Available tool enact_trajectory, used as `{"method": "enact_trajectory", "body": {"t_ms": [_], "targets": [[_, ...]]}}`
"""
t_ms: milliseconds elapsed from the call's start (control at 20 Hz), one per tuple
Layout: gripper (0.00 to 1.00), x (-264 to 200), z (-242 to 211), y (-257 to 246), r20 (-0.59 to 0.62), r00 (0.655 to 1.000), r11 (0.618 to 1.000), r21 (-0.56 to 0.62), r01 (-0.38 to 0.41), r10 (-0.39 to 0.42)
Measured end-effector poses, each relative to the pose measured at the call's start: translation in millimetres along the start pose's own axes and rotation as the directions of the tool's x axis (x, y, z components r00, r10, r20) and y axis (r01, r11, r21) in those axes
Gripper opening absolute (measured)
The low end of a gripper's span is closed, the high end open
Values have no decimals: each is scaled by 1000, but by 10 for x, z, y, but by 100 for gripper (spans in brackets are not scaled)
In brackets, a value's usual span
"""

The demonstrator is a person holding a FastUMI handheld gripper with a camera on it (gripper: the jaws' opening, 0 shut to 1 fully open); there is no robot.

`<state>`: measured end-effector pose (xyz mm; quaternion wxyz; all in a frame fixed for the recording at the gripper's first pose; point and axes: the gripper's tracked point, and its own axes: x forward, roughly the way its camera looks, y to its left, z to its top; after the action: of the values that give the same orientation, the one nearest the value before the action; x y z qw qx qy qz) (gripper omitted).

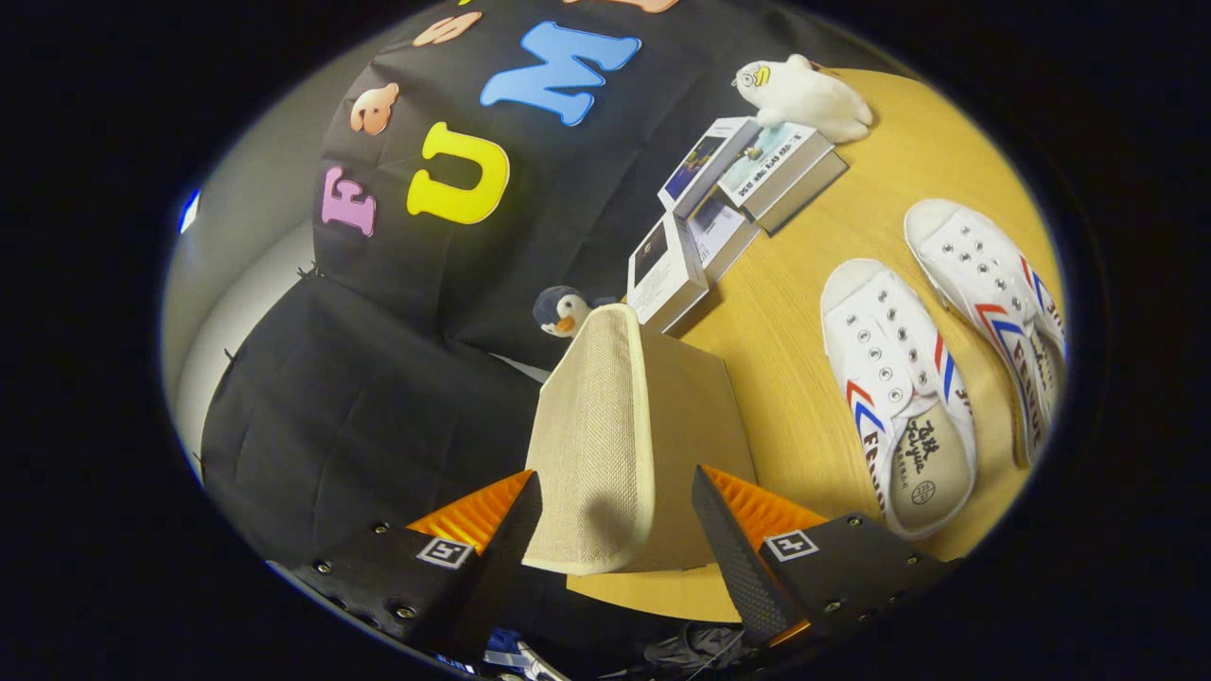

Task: Open the storage box then place both shoes into the box .Put the left shoe in first, then the right shoe, with the right side of both shoes facing outward in a uniform manner.

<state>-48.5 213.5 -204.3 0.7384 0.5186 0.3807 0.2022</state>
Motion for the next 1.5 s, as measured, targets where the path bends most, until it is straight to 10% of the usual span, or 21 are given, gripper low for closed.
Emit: {"method": "enact_trajectory", "body": {"t_ms": [300,500,650,800,1500], "targets": [[95,59,-125,12,-49,998,993,114,-34,40],[77,59,-207,27,-85,995,988,152,-42,55],[28,51,-176,6,-91,995,987,162,-21,36],[2,26,-43,95,-41,998,987,155,-40,47],[1,-47,-57,1452,-103,983,974,-158,-165,150]]}}
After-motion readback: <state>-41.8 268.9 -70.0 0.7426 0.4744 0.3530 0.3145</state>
